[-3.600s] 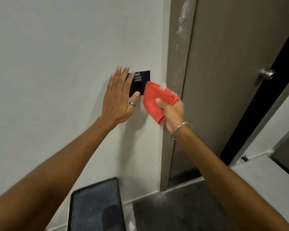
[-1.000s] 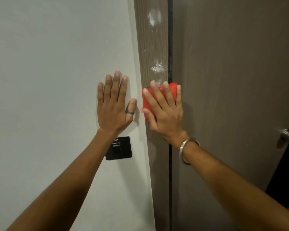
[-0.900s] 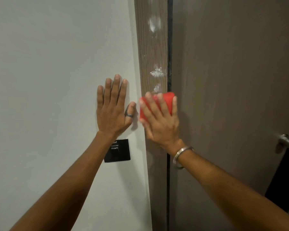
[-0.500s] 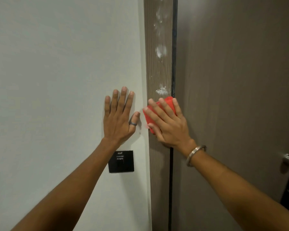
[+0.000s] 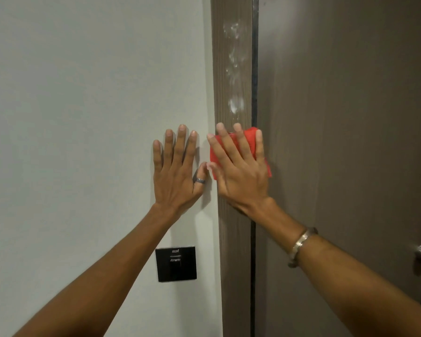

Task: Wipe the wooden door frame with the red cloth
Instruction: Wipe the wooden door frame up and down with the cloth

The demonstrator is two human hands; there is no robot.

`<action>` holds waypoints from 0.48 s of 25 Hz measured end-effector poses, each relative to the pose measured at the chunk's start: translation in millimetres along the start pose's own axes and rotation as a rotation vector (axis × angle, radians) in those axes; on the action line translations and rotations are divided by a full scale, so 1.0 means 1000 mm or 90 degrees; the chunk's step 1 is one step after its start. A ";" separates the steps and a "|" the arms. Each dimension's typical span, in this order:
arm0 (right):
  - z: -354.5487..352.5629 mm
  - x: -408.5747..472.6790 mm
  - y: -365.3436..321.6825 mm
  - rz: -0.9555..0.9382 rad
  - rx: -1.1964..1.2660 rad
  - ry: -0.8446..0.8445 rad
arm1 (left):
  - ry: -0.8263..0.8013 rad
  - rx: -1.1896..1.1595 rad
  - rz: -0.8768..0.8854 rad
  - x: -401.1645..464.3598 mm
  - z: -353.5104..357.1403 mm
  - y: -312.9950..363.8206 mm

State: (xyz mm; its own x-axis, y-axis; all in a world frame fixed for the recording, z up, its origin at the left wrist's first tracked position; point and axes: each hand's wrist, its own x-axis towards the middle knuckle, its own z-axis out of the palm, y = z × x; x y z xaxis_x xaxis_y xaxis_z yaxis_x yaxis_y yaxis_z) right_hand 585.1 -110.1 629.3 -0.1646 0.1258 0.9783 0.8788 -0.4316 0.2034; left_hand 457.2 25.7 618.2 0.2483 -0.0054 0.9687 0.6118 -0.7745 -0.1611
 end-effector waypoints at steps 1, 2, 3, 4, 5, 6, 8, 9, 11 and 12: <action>0.001 0.011 0.003 -0.010 -0.006 0.002 | 0.004 -0.001 0.005 0.004 0.000 0.001; 0.002 0.021 0.001 0.002 -0.013 0.009 | 0.005 0.004 0.001 0.010 -0.001 0.004; 0.002 0.029 -0.002 0.022 -0.030 0.016 | 0.003 0.009 -0.015 0.019 -0.002 0.004; 0.001 0.034 -0.003 0.028 -0.032 0.018 | 0.000 0.003 -0.025 0.025 -0.005 0.004; 0.000 0.038 0.001 0.011 -0.027 0.020 | 0.000 -0.002 -0.026 0.029 -0.006 0.002; 0.000 0.045 0.004 -0.001 -0.025 0.019 | -0.001 0.007 -0.022 0.034 -0.007 0.000; -0.002 0.055 0.003 0.016 -0.038 0.015 | -0.001 0.020 -0.022 0.044 -0.007 -0.002; -0.002 0.058 0.006 0.015 -0.032 0.011 | 0.003 0.013 -0.021 0.049 -0.008 -0.005; -0.002 0.073 0.015 0.020 -0.021 0.014 | 0.020 0.012 -0.009 0.059 -0.006 -0.010; -0.003 0.079 0.015 0.039 -0.028 0.018 | 0.023 0.019 -0.007 0.065 -0.005 -0.011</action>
State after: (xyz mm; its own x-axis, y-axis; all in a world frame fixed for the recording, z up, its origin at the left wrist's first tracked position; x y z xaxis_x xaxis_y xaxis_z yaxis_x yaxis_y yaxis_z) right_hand 584.0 -109.2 709.8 -0.1242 0.0731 0.9896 0.8675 -0.4760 0.1441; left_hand 462.6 30.2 683.5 0.2143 -0.0198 0.9766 0.6369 -0.7552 -0.1551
